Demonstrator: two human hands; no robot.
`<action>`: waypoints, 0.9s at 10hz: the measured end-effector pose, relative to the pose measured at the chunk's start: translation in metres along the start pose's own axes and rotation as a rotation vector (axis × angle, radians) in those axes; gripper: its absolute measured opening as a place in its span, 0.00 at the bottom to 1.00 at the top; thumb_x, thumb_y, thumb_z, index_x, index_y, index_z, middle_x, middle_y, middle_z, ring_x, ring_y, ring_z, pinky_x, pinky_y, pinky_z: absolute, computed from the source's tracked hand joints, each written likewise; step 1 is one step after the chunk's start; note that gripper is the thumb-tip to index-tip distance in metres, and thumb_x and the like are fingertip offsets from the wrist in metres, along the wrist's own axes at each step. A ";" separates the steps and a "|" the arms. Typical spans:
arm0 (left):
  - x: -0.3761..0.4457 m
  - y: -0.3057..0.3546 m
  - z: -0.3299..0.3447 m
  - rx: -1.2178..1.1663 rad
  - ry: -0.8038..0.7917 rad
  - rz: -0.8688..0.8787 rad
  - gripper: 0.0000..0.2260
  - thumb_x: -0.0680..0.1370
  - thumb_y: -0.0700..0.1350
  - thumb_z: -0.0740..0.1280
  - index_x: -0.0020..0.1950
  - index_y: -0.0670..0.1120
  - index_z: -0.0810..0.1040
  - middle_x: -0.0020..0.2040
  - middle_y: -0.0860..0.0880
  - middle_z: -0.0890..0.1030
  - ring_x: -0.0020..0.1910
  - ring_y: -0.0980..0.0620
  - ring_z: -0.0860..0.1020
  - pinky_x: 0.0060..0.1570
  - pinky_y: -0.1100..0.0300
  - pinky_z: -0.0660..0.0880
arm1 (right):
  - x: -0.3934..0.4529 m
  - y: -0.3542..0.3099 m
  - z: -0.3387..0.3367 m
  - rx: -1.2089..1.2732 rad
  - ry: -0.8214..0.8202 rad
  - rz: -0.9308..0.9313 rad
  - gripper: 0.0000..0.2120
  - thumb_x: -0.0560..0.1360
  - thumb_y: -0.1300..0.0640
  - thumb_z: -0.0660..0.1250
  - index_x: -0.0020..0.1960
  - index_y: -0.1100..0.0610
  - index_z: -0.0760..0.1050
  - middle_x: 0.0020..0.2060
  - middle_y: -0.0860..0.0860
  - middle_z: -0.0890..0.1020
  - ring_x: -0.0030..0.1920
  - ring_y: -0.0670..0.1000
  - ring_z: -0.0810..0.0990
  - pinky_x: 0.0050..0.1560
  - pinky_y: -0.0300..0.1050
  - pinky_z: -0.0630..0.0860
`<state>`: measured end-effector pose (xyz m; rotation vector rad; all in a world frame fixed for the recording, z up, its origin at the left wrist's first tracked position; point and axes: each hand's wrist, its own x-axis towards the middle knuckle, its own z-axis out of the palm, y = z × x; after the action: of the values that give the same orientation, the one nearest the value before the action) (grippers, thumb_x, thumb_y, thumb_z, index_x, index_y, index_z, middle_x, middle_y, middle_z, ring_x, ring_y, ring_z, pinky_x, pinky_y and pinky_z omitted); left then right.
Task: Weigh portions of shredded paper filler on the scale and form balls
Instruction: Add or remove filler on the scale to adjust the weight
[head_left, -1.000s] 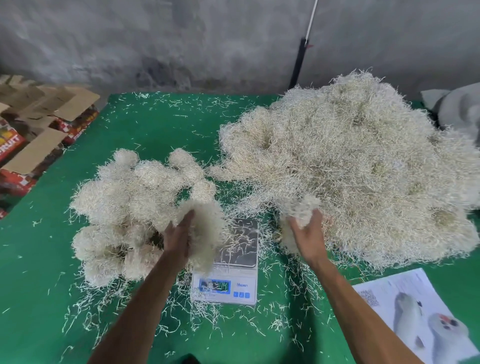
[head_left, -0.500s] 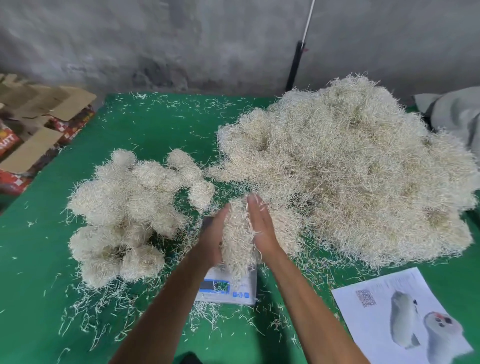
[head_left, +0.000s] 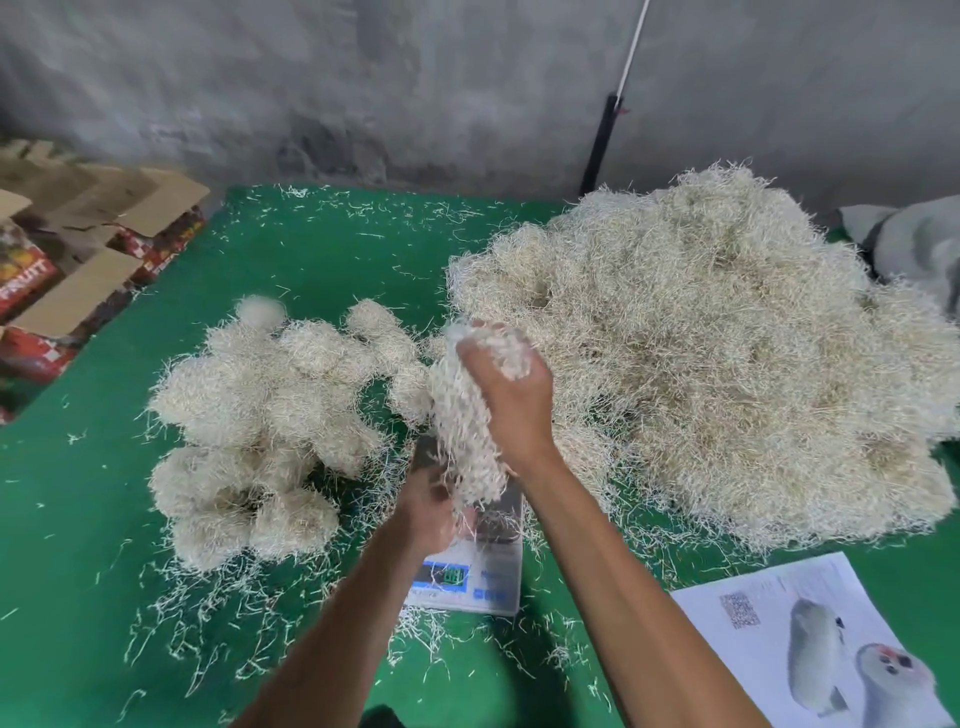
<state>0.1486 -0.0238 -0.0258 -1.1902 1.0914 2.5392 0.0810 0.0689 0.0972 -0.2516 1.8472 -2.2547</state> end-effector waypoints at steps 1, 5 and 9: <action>-0.002 -0.015 0.002 0.008 -0.026 -0.078 0.18 0.84 0.57 0.52 0.52 0.47 0.75 0.43 0.47 0.80 0.41 0.49 0.78 0.43 0.55 0.77 | 0.010 -0.021 0.014 0.108 0.174 0.040 0.48 0.68 0.33 0.77 0.80 0.42 0.59 0.64 0.41 0.73 0.61 0.43 0.73 0.61 0.42 0.70; -0.005 0.042 0.010 0.141 0.383 0.226 0.10 0.86 0.41 0.56 0.52 0.40 0.75 0.52 0.37 0.75 0.60 0.45 0.73 0.55 0.66 0.72 | -0.033 0.069 -0.014 -0.530 -0.007 -0.236 0.25 0.81 0.29 0.58 0.49 0.46 0.84 0.45 0.38 0.85 0.50 0.41 0.82 0.57 0.54 0.80; 0.000 0.048 -0.009 0.682 0.078 0.465 0.20 0.83 0.43 0.64 0.75 0.42 0.70 0.62 0.43 0.79 0.51 0.59 0.78 0.48 0.68 0.78 | -0.011 0.094 -0.037 -0.805 -0.172 -0.010 0.46 0.74 0.24 0.63 0.82 0.51 0.59 0.80 0.52 0.64 0.77 0.50 0.64 0.76 0.51 0.62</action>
<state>0.1353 -0.0647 -0.0032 -0.9167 2.2223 2.0611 0.0868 0.0888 -0.0020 -0.5507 2.5380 -1.3196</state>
